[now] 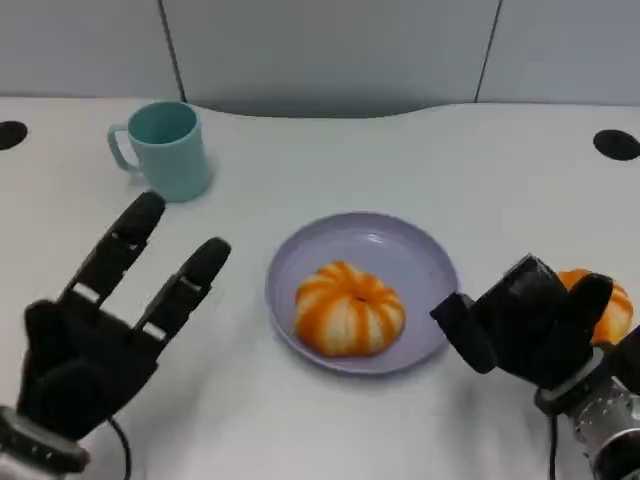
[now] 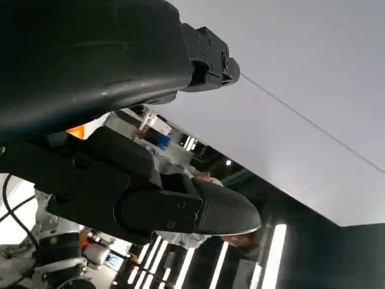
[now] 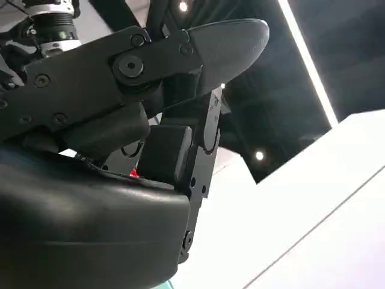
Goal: Grasp the bread from the table and place it into the plate.
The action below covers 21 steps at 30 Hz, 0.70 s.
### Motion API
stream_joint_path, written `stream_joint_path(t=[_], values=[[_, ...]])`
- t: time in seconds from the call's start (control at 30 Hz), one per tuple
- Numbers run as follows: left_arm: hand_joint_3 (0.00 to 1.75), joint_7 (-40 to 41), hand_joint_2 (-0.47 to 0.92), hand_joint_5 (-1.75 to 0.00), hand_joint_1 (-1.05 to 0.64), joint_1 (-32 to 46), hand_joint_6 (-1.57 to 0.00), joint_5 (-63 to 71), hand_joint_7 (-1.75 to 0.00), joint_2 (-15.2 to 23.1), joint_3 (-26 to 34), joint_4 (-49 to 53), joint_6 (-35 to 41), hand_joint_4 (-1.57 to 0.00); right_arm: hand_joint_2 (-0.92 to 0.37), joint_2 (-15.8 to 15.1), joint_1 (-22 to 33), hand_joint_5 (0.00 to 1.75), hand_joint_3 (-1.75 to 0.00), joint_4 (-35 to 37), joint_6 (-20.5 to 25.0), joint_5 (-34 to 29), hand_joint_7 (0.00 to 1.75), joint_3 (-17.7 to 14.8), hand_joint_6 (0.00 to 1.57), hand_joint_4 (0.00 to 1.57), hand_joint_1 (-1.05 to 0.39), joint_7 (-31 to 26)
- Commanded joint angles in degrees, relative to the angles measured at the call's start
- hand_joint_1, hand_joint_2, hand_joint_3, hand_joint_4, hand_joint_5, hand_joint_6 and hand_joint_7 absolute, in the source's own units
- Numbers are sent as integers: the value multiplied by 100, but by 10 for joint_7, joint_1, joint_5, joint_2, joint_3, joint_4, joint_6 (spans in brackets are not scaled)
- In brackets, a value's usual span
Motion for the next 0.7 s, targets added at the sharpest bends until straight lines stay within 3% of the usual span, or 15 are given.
stream_joint_path(t=[0.03, 0.23, 0.33, 0.43, 0.7], values=[[36, -51, 92, -66, -99, 7, -20, 26, -3, 1, 29, 63, -10, -4, -92, -13, -5, 125, -12, -6, 1, 1, 4, 3, 138, 112, -51, 7], [34, -81, 92, -76, -100, -17, -28, 62, -6, -19, 51, 126, -43, -4, -92, -16, -6, 136, -14, -7, 6, 7, 4, -2, 140, 108, -53, 16], [35, -95, 92, -75, -100, -28, -28, 75, -5, -24, 61, 150, -58, -6, -92, -19, -4, 139, -17, -7, -27, -5, 9, 2, 146, 111, -57, -1], [34, -98, 92, -74, -100, -32, -27, 85, -4, -28, 68, 159, -61, -9, -92, -30, -12, 139, -17, 8, -10, -12, 10, 8, 148, 112, -54, 4], [36, -121, 92, -68, -97, -37, -30, 108, -3, -37, 75, 177, -87, -17, -92, -20, 3, 144, -15, -6, -25, 9, 13, -9, 147, 111, -55, 0]])
